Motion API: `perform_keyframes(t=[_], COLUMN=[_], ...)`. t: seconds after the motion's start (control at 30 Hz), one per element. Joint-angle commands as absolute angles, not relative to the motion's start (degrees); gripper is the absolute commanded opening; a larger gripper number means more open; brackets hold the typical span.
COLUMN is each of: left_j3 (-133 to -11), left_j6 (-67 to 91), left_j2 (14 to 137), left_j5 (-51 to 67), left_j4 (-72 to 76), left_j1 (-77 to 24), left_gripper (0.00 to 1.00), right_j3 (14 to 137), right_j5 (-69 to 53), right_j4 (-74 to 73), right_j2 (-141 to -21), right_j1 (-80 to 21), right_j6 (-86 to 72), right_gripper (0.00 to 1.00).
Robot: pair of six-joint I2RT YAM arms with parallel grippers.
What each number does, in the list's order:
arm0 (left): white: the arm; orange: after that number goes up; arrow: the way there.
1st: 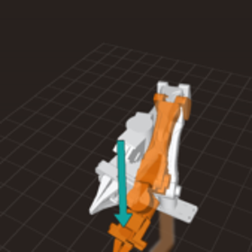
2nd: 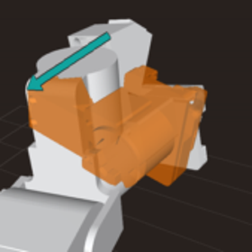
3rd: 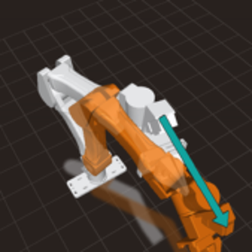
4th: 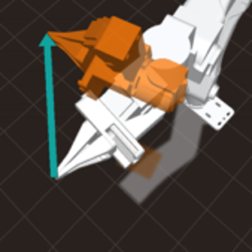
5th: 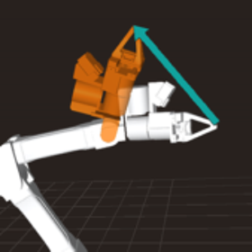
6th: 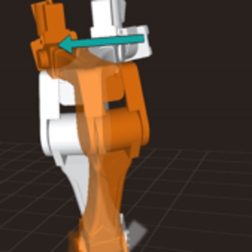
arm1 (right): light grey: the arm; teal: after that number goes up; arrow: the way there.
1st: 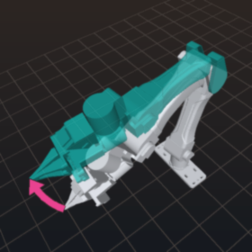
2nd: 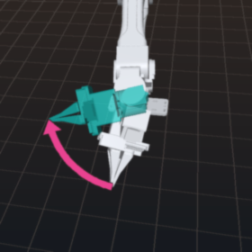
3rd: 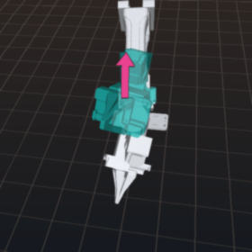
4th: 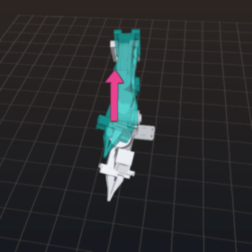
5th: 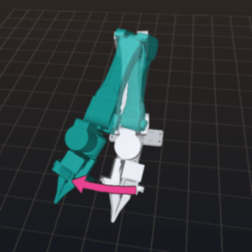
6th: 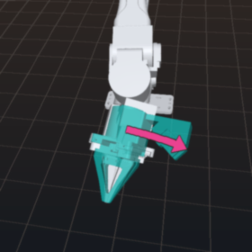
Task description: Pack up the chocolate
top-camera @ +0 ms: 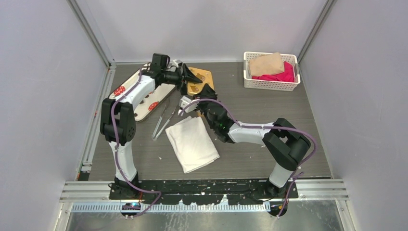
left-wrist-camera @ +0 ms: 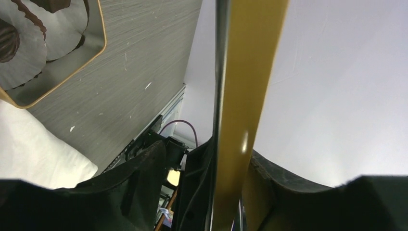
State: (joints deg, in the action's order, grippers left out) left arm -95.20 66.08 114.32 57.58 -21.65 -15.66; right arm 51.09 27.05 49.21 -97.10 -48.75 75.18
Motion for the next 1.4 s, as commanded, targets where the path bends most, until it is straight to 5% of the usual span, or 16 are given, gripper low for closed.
perform_keyframes(t=[0.0,0.33,0.47,0.6,0.67,0.77,0.83,0.97,1.37], left_j3=[-93.8,-93.0,-92.7,-92.2,-91.9,-91.2,-90.3,-88.3,-93.6], left_j6=[69.0,68.3,68.4,70.4,71.8,73.6,76.7,83.0,81.9], left_j2=[113.9,113.0,112.9,113.0,112.9,112.6,112.6,113.0,116.2], left_j5=[58.4,58.0,57.9,58.4,58.8,59.0,59.2,59.5,57.9], left_j4=[-15.0,-14.0,-13.2,-9.1,-6.6,-3.5,1.3,12.4,13.4], left_j1=[-15.5,-15.5,-15.5,-15.5,-15.5,-15.5,-15.5,-15.5,-15.1], left_gripper=[0.52,0.24,0.01,0.0,0.0,0.0,0.0,0.0,0.0], right_j3=[51.7,48.7,47.6,47.2,47.0,46.9,47.2,47.8,52.2], right_j5=[28.6,31.9,33.0,33.9,34.6,36.0,37.2,39.0,33.9], right_j4=[56.1,52.9,52.3,50.6,49.6,48.0,45.2,36.7,-4.6], right_j2=[-95.2,-93.1,-92.4,-91.3,-90.5,-89.2,-88.0,-83.0,-60.9], right_j1=[-50.0,-50.0,-50.0,-50.0,-50.0,-50.1,-50.1,-50.3,-48.8], right_j6=[77.3,74.6,73.8,72.1,70.7,68.3,65.4,57.4,15.2], right_gripper=[0.01,0.01,0.01,0.01,0.15,0.53,0.96,1.0,1.0])
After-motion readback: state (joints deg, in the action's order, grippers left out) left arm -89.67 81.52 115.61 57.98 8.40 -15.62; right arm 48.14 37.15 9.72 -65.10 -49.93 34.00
